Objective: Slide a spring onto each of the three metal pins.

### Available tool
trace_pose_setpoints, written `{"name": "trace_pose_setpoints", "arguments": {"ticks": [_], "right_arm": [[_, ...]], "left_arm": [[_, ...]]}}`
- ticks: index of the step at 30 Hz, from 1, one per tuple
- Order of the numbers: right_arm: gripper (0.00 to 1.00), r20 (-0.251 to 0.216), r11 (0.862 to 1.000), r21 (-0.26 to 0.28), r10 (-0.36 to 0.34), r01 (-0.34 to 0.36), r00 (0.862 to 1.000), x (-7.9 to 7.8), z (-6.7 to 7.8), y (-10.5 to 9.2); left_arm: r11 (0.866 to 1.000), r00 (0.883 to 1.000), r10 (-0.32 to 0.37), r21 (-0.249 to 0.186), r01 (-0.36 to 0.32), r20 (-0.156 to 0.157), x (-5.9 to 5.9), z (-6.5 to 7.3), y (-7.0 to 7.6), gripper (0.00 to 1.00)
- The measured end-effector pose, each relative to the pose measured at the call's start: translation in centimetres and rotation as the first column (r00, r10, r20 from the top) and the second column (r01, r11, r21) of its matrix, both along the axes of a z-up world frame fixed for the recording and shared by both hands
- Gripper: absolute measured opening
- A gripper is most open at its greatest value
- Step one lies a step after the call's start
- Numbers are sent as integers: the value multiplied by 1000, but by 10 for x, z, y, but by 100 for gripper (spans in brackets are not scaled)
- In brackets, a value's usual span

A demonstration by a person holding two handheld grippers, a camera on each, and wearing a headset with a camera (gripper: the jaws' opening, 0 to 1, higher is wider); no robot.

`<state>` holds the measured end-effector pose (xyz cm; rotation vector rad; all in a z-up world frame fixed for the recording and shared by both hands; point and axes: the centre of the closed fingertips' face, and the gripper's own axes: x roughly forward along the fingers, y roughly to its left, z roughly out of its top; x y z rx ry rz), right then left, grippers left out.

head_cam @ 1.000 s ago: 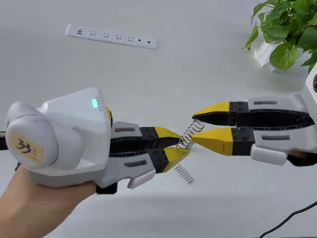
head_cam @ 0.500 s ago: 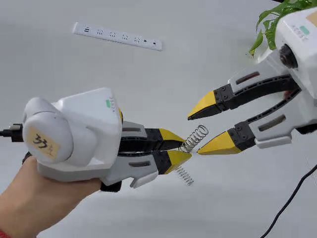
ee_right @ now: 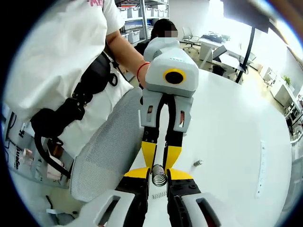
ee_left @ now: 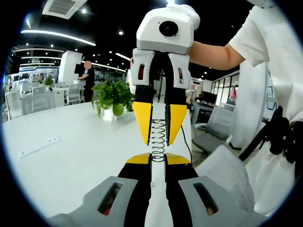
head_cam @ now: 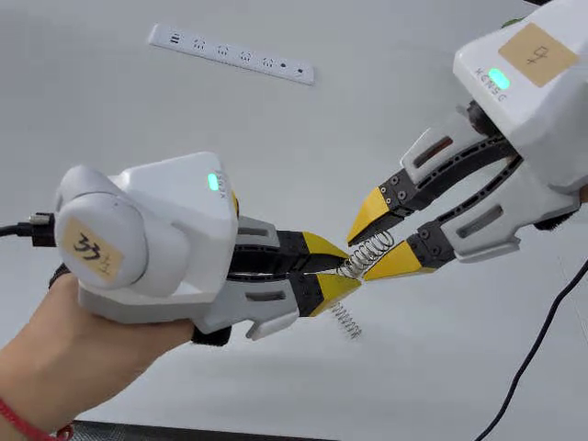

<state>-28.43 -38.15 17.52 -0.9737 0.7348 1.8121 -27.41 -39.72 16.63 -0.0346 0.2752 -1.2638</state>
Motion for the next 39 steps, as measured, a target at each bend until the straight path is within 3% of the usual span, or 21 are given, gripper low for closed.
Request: {"name": "trace_pose_setpoints", "arguments": {"ticks": [17,31,39], "right_arm": [[7,2,998,-61,32,-32,999,-1,-3,-3],[7,-12,997,-70,18,-19,1000,-1,-9,0],[7,-8,998,-58,-27,27,1000,8,-8,0]], "left_arm": [[1000,1000,2,-6,-2,-1,0,-2,-2,6],[1000,1000,-1,3,1,1,0,-10,2,7],[1000,1000,14,25,-14,-7,1,-19,13,13]]}}
